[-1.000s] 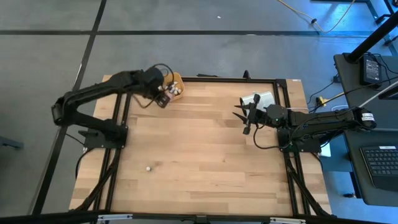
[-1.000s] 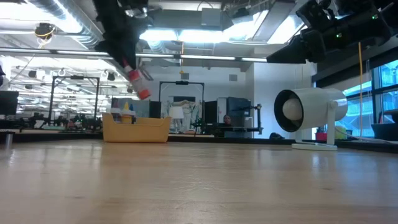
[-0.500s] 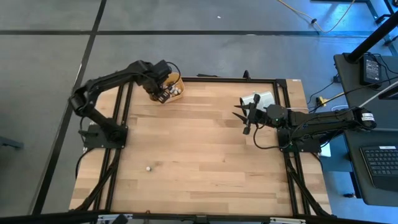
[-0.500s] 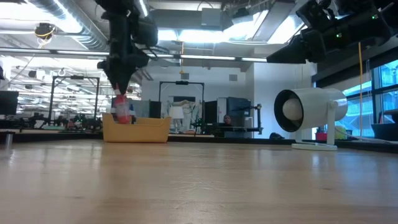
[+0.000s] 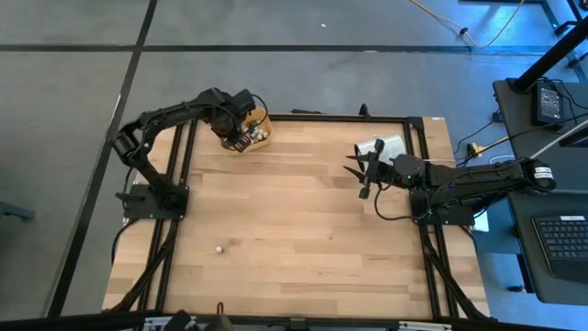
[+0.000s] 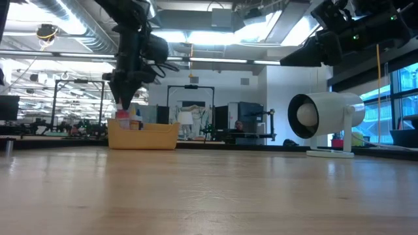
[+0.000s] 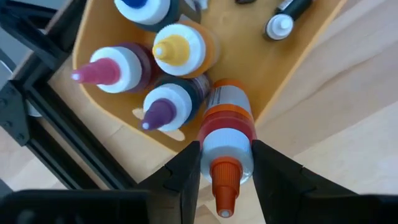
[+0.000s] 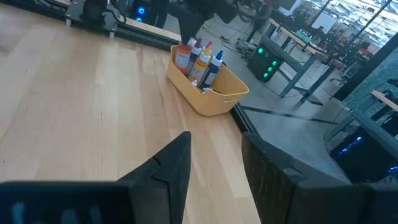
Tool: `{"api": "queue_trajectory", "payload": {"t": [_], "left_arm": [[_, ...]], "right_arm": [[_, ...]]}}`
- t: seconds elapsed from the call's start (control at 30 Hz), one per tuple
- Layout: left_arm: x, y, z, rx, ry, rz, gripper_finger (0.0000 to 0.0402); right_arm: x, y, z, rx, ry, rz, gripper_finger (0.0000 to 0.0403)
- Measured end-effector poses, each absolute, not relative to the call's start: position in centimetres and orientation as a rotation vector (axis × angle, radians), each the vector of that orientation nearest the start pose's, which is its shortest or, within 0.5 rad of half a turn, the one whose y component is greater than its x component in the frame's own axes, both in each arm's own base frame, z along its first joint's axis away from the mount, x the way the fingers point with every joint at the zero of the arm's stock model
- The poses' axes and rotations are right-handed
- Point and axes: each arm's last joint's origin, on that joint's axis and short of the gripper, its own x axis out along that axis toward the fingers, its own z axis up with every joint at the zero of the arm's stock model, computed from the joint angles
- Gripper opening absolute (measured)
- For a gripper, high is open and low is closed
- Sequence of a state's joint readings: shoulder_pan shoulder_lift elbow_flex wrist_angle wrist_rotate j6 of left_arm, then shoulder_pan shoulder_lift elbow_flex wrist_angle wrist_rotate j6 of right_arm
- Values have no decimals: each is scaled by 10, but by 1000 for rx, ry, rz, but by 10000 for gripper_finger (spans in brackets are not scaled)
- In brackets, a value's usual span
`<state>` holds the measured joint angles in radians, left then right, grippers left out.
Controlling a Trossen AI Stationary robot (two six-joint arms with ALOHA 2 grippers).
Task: Pick & Place food coloring
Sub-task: Put the large orange food coloring bottle into the yellow bin
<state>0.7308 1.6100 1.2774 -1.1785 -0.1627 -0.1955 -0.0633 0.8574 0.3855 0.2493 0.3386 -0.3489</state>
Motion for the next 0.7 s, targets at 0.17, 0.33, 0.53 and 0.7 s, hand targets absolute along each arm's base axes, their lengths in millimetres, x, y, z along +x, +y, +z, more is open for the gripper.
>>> {"api": "queue_trajectory", "payload": {"t": [0.17, 0.33, 0.53, 0.7], "left_arm": [[214, 203, 233, -606, 1482, 862, 124], [216, 210, 222, -602, 1523, 840, 125], [217, 212, 222, -566, 1509, 819, 139], [217, 212, 222, -565, 1502, 819, 143]], "right_arm": [[184, -21, 224, -373, 290, -358, 145], [184, -21, 224, -374, 290, -358, 145], [184, -21, 224, -374, 292, -357, 145], [184, -21, 224, -377, 294, -357, 145]]}}
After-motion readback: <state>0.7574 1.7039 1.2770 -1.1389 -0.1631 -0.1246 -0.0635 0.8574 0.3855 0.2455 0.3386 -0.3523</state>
